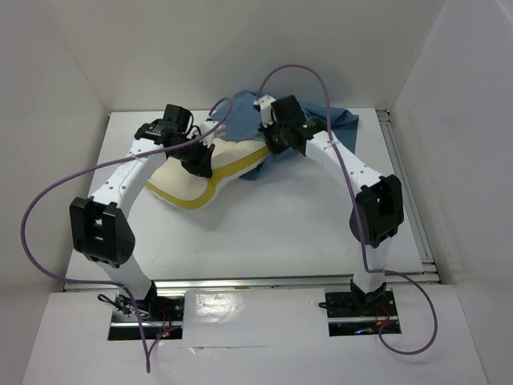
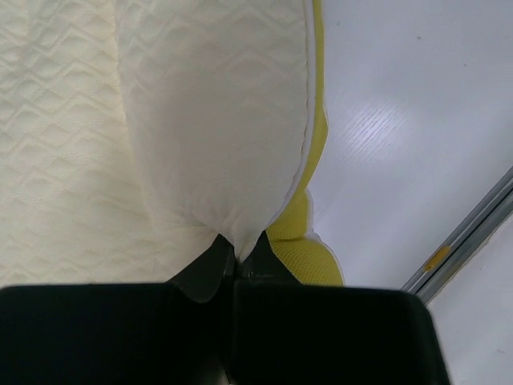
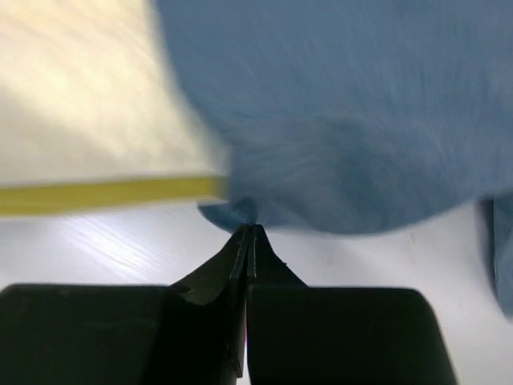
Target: Put the pillow into the pillowcase
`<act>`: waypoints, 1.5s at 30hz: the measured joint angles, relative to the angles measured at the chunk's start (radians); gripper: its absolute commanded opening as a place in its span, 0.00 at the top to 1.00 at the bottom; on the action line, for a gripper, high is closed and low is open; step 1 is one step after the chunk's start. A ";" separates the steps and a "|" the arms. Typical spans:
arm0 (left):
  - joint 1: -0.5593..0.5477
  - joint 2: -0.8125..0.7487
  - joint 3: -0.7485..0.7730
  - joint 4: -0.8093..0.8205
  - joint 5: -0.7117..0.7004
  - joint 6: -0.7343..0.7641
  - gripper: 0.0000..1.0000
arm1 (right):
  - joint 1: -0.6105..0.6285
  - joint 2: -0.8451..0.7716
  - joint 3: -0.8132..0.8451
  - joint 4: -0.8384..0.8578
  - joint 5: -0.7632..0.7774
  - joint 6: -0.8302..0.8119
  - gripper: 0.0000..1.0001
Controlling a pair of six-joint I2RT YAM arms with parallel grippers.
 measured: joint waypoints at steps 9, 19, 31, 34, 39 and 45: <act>0.000 0.074 0.034 0.032 0.016 -0.129 1.00 | 0.174 0.061 0.418 -0.088 -0.355 0.045 1.00; 0.064 0.086 0.111 0.090 0.061 -0.333 1.00 | 0.188 0.056 0.343 -0.162 -0.357 0.050 0.87; 0.063 0.060 0.053 0.118 0.104 -0.321 1.00 | -0.016 -0.079 0.052 -0.025 -0.002 0.081 0.42; 0.063 0.056 0.048 0.121 0.113 -0.308 1.00 | -0.014 -0.083 0.045 0.027 0.019 0.071 0.42; 0.063 0.054 0.038 0.118 0.124 -0.302 1.00 | -0.014 -0.080 0.041 0.073 0.024 0.060 0.41; 0.063 0.054 0.038 0.114 0.129 -0.299 1.00 | -0.014 -0.029 0.043 0.129 0.029 0.027 0.41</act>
